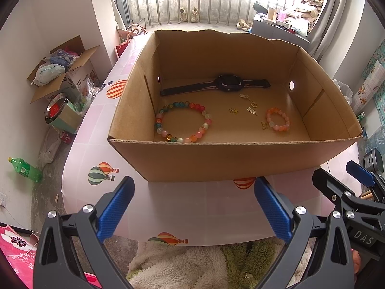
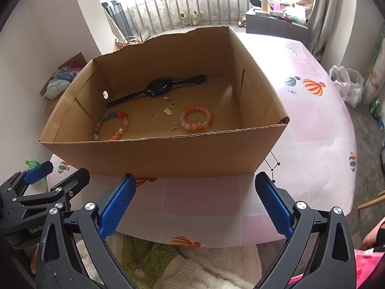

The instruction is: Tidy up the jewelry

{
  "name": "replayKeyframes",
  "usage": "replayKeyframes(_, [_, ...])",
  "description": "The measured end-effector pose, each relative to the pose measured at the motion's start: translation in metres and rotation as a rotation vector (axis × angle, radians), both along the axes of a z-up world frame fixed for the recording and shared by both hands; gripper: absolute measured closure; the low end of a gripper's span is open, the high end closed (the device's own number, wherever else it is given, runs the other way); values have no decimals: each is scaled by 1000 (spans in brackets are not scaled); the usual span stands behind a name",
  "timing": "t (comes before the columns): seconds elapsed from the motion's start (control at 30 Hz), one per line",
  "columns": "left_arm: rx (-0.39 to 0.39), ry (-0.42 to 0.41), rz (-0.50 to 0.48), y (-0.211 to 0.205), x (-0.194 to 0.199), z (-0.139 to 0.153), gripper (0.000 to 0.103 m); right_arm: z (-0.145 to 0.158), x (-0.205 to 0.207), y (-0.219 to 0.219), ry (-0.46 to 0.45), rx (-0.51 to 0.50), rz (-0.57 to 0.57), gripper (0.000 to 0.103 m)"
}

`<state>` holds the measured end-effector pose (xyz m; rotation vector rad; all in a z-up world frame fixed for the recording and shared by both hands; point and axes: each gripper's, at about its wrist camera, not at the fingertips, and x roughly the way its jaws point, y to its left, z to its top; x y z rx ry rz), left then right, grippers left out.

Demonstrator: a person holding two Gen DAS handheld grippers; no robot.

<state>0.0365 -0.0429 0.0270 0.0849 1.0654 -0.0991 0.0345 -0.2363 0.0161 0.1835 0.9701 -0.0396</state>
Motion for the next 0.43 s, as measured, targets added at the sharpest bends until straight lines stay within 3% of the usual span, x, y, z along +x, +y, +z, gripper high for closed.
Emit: replayKeyframes(0.43, [-1, 3, 0, -1, 0, -1, 5, 0, 0, -1, 2, 2, 0, 8])
